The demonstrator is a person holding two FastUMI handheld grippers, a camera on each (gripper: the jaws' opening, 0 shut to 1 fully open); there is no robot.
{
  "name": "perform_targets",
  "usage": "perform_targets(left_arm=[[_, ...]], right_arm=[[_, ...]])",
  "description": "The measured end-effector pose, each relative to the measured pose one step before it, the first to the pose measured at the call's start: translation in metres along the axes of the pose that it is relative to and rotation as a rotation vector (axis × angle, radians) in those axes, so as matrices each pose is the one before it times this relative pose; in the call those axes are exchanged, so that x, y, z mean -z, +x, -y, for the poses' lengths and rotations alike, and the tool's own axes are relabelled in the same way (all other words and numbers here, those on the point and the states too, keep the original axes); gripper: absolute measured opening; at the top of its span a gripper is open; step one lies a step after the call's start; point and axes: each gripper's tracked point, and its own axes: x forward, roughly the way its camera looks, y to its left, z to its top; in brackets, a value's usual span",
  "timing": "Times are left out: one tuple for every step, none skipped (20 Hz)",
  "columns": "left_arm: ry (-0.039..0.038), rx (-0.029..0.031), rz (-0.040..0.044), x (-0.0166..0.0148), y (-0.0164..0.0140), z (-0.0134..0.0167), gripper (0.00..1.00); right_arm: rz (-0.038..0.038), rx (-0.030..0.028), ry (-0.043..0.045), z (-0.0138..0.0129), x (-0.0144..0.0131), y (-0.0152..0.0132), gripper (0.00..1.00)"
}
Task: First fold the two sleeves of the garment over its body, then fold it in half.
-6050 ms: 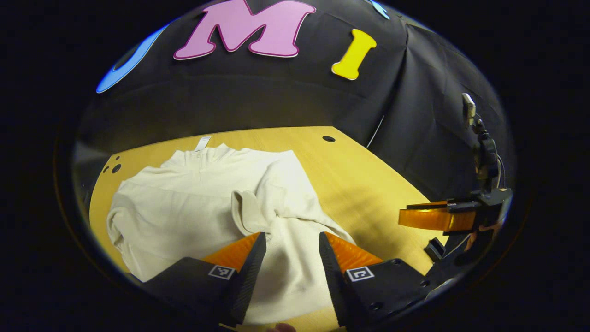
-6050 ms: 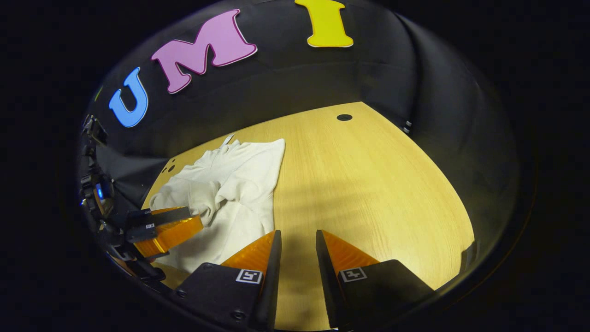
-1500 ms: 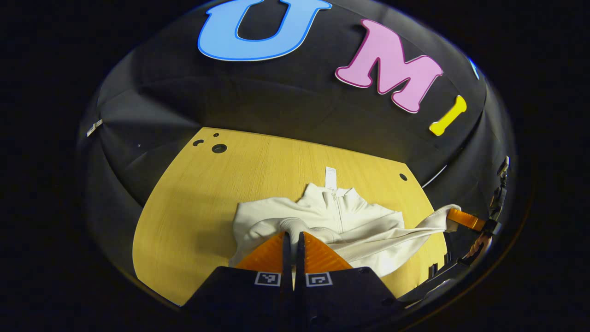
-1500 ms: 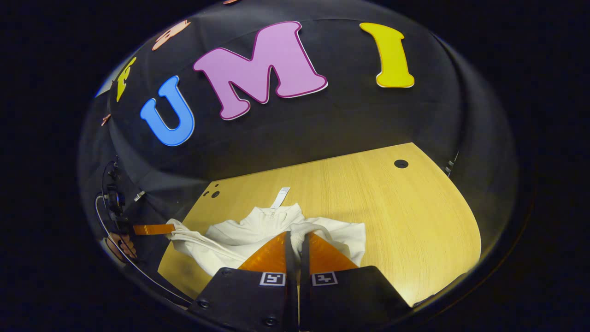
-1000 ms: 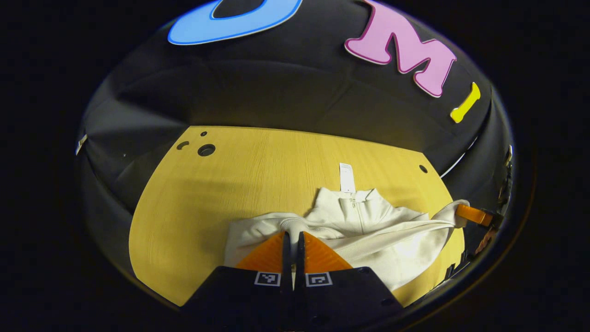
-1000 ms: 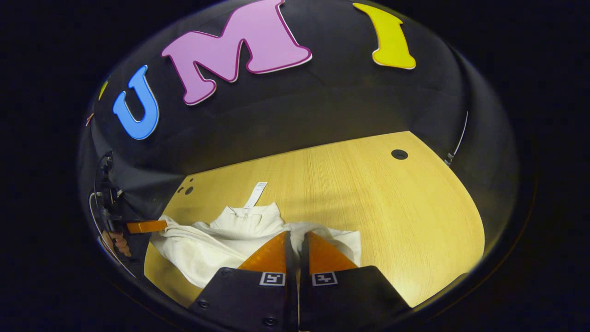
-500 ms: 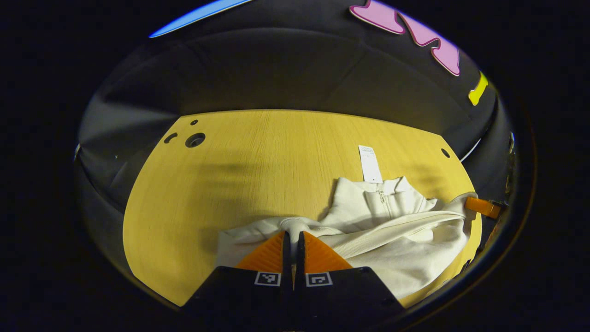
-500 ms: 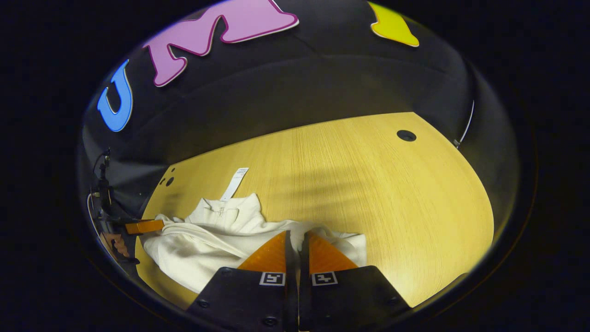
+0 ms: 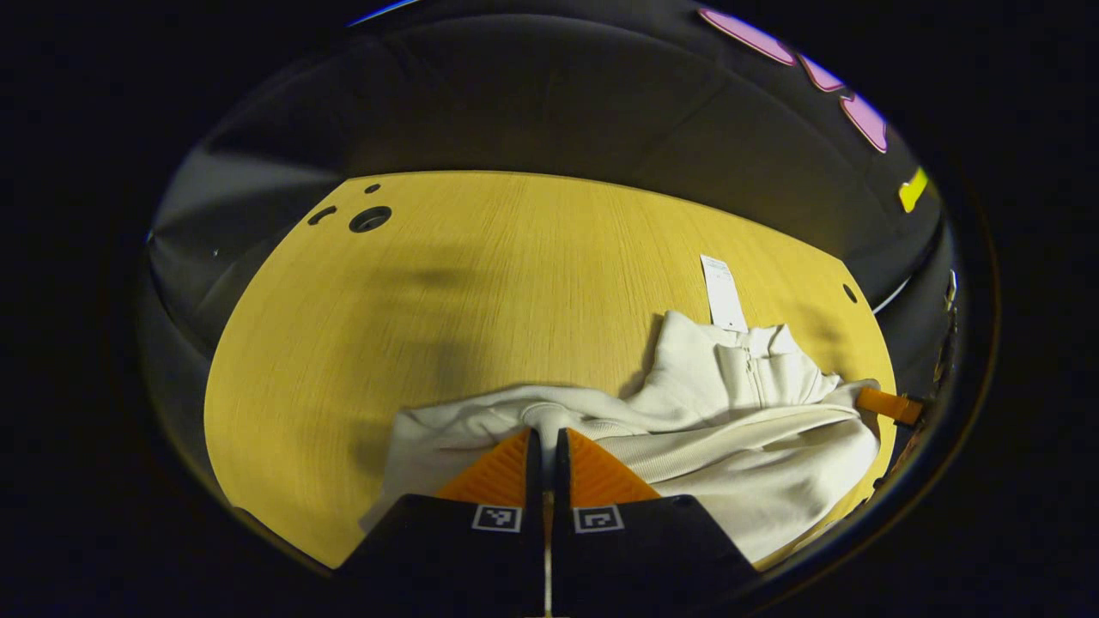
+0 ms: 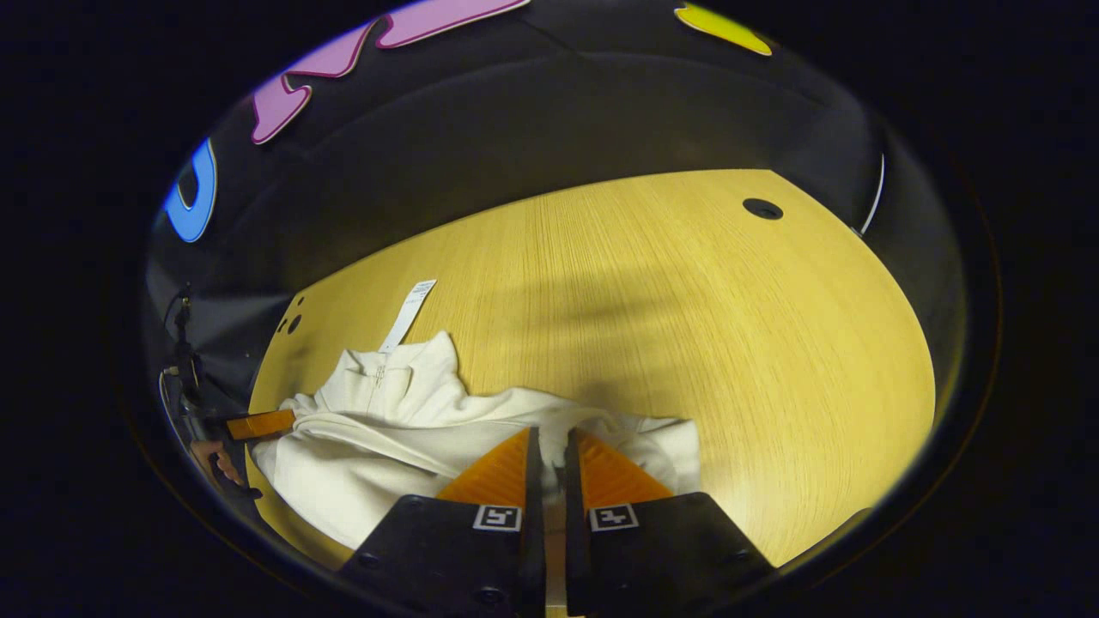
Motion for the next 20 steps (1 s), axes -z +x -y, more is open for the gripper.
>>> perform_targets(left_arm=[[0.01849,-0.00205,-0.00088,0.00029,-0.00072,-0.00078,0.12],[0.01282,-0.00199,0.00019,-0.00068,-0.00114,-0.00067,0.13],[0.00781,0.00212,0.00243,0.00086,-0.00020,0.00112,0.16],[0.00477,0.00577,0.00232,-0.00053,-0.00104,0.00101,0.16],[0.00661,0.00125,-0.00321,0.00123,-0.00197,-0.00048,0.21],[0.00851,-0.00153,-0.00411,-0.00039,-0.00172,-0.00056,0.24],[0.01426,-0.01329,0.00189,0.00036,-0.00200,-0.00245,0.29],[0.02162,-0.03049,0.01616,-0.00450,-0.00409,-0.00606,0.34],[0.02047,-0.02770,0.03062,-0.00489,-0.00332,-0.00589,0.48],[0.01180,-0.00868,0.02382,-0.00497,-0.00389,-0.00140,0.61],[0.00410,-0.00070,0.00711,-0.00200,-0.00427,-0.00010,0.74],[0.00347,0.00035,0.00639,0.00134,-0.00542,0.00099,0.77],[0.00219,-0.00072,0.00859,-0.00006,-0.00416,-0.00019,0.78],[0.00048,-0.00166,0.01094,-0.00096,-0.00482,-0.00072,0.79],[-0.00122,0.00625,0.00917,-0.00057,-0.00705,0.00085,0.82],[-0.00387,0.01787,0.00940,-0.00066,-0.00694,0.00416,0.82],[-0.00329,0.03103,0.00914,0.00180,-0.00643,0.00629,0.83],[0.00289,0.01396,0.00711,0.00003,-0.00791,0.00406,0.83],[0.00598,0.00320,0.00984,-0.00030,-0.00800,0.00018,0.83],[0.00065,0.00377,0.01121,-0.00077,-0.00912,0.00224,0.83]], right_arm=[[-0.01036,-0.00175,0.00622,0.00017,0.00259,0.00163,0.17],[-0.00166,-0.00143,0.01064,-0.00028,-0.00041,0.00023,0.22],[0.00178,-0.01337,0.01357,-0.00255,-0.00170,-0.00128,0.22],[0.00023,-0.00793,0.00847,-0.00113,-0.00056,-0.00171,0.25],[-0.00439,-0.00647,0.00653,-0.00091,0.00095,-0.00183,0.35],[-0.00238,-0.00051,0.00134,0.00044,0.00027,-0.00213,0.52],[0.00181,0.00452,-0.00298,0.00218,-0.00069,-0.00262,0.54],[0.00533,0.00382,-0.00115,0.00126,-0.00150,-0.00381,0.56],[0.00938,0.00853,-0.00217,0.00120,-0.00178,-0.00433,0.60],[0.01367,0.00843,-0.00148,0.00225,-0.00271,-0.00401,0.66],[0.01628,0.00453,0.00277,0.00166,-0.00334,-0.00859,0.62],[0.01497,0.00421,0.00604,0.00107,-0.00255,-0.00686,0.78],[0.01523,0.00146,0.00481,0.00102,-0.00309,-0.00722,0.79],[0.01588,-0.00068,0.00274,0.00016,-0.00242,-0.00728,0.80],[0.01335,-0.00225,-0.00027,0.00050,-0.00264,-0.00810,0.80],[0.01354,-0.00272,0.00007,-0.00091,-0.00136,-0.00761,0.90],[0.01258,-0.00932,0.00668,-0.00241,-0.00205,-0.00882,0.82],[0.01037,-0.01809,0.01240,-0.00542,-0.00093,-0.00929,0.90],[0.01204,-0.01538,0.01170,-0.00532,-0.00045,-0.00878,0.82],[0.01184,-0.01290,0.00264,-0.00471,-0.00021,-0.00917,0.82]])
